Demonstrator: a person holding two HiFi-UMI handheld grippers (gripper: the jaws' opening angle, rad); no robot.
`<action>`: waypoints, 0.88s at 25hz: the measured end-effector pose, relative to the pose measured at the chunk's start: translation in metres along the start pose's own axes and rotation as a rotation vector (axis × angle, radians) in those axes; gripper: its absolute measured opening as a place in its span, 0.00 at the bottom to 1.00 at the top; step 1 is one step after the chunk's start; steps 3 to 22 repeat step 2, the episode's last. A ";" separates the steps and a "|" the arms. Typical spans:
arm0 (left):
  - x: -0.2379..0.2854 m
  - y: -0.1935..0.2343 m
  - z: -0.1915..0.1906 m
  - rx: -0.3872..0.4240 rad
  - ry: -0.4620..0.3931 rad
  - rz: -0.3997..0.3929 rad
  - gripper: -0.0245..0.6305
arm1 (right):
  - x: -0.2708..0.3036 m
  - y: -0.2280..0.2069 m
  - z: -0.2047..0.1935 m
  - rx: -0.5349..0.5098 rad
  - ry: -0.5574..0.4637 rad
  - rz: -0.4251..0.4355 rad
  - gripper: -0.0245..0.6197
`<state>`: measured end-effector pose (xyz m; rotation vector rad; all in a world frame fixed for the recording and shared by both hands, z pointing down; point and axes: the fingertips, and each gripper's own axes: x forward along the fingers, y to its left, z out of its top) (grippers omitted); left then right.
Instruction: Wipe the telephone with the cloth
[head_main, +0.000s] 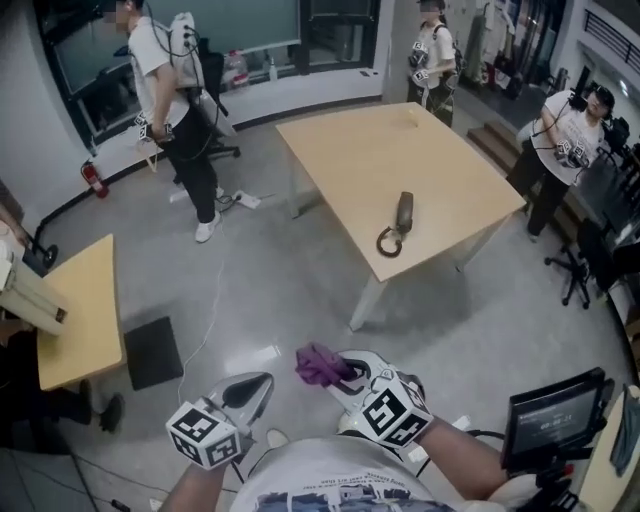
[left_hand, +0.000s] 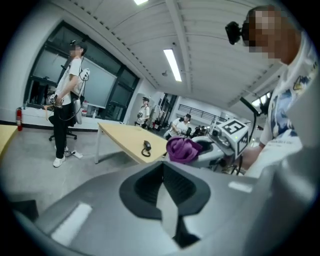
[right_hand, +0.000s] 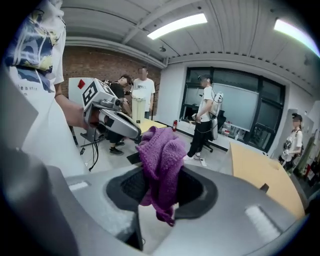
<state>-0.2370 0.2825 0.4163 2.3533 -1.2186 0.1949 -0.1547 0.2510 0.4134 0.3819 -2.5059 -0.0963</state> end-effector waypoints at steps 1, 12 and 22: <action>-0.015 0.007 -0.003 0.009 -0.001 0.006 0.04 | 0.010 0.011 0.009 -0.012 0.000 0.010 0.25; -0.030 0.013 -0.005 0.018 -0.001 0.011 0.04 | 0.019 0.022 0.018 -0.023 0.000 0.020 0.25; -0.030 0.013 -0.005 0.018 -0.001 0.011 0.04 | 0.019 0.022 0.018 -0.023 0.000 0.020 0.25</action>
